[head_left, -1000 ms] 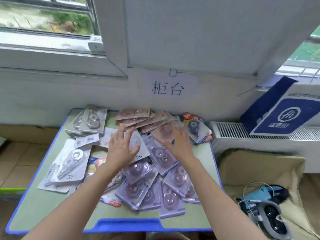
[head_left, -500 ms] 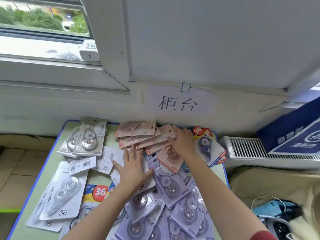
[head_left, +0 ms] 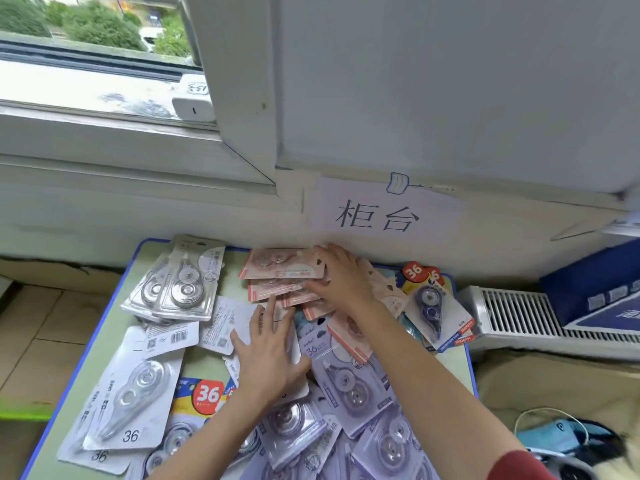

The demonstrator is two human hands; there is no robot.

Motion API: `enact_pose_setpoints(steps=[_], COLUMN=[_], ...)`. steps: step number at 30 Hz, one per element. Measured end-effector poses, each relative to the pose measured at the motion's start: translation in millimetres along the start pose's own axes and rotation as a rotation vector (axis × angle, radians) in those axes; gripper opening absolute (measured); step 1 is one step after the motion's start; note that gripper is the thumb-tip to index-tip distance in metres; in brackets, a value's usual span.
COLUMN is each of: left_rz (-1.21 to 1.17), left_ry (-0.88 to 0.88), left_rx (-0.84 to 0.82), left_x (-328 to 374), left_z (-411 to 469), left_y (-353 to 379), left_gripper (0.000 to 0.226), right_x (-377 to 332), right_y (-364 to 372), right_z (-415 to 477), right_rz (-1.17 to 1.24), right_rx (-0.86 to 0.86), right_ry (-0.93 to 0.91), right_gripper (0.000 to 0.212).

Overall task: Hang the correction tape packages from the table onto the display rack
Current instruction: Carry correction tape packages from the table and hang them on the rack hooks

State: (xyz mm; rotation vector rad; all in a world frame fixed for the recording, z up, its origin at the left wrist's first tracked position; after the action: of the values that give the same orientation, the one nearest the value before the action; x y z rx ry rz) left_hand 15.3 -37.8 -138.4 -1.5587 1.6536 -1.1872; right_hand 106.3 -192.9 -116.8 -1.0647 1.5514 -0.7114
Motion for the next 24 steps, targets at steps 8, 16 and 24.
enact_pose_setpoints(steps=[8, 16, 24], left_rz=[-0.021, -0.004, -0.02], left_ry=[0.052, 0.095, 0.04], left_rx=[0.036, 0.105, 0.104], left_x=[-17, -18, -34], left_z=[-12, -22, -23], left_y=[11, -1, 5], left_gripper=[0.082, 0.086, 0.082], right_x=[-23, -36, -38], right_y=[14, 19, 21], right_z=[21, 27, 29], right_rz=[-0.173, -0.11, -0.127], right_rx=[-0.115, -0.072, -0.067], right_ry=[-0.101, -0.072, -0.086], right_gripper=[0.08, 0.06, 0.051])
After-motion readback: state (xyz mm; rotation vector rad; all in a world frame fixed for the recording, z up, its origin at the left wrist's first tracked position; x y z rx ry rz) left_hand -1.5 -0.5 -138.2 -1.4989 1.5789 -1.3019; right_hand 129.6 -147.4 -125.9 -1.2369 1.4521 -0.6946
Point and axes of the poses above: each hand's wrist, its own z-axis towards the middle knuckle, its own y-axis out of the palm, x = y × z, the point moved 5 cm from there along z, towards the middle knuckle, and after that the axes turned 5 degrees about -x, right-handed, at the moved point
